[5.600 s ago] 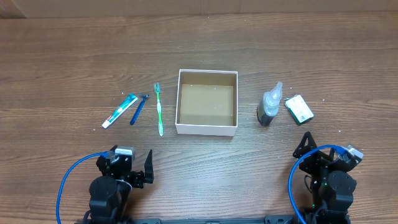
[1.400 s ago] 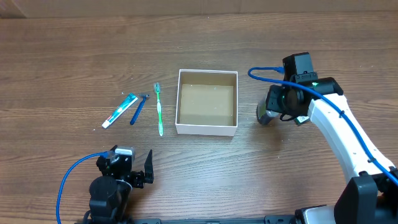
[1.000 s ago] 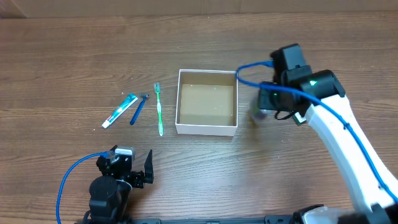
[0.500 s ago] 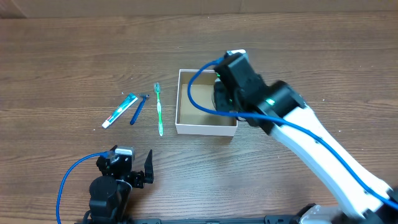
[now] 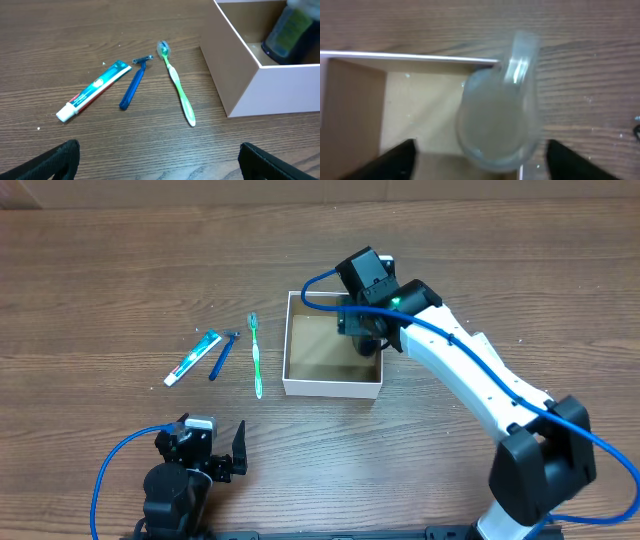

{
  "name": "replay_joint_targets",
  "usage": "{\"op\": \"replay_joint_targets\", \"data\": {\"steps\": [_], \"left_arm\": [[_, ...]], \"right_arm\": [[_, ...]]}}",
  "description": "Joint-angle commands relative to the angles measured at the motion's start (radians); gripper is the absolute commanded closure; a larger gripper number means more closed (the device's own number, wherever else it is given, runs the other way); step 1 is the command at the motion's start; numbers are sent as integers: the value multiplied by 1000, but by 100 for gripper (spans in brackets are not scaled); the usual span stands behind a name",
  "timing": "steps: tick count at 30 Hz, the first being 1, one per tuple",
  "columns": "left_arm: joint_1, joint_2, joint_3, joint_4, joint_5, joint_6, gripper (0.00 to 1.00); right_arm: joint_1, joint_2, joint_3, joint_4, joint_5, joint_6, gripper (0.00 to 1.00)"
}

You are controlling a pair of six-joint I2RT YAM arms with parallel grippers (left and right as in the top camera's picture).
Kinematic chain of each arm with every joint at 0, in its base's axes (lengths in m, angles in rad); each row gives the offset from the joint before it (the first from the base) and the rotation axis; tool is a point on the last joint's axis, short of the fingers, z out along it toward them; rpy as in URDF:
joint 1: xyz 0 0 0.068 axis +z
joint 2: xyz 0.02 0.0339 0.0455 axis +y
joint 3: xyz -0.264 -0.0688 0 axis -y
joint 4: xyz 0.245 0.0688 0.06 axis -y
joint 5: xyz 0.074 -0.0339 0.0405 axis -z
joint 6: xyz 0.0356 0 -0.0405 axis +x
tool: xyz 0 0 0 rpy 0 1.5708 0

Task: Pack container
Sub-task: 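Carry the bottle with the right gripper into the box's back-right corner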

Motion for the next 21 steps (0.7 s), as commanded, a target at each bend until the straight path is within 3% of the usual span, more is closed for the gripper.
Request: {"op": "replay_joint_targets", "data": {"steps": [1, 8, 13, 21], "left_arm": [[6, -11, -6, 0, 14, 4, 0], [6, -11, -6, 0, 14, 4, 0], [6, -11, -6, 0, 14, 4, 0], [6, -11, -6, 0, 14, 4, 0]], "right_arm": [[3, -107, 29, -45, -43, -26, 0], [-35, -275, 29, -217, -4, 16, 0], [-244, -293, 18, -267, -16, 5, 0], [-572, -108, -104, -220, -80, -249, 0]]}}
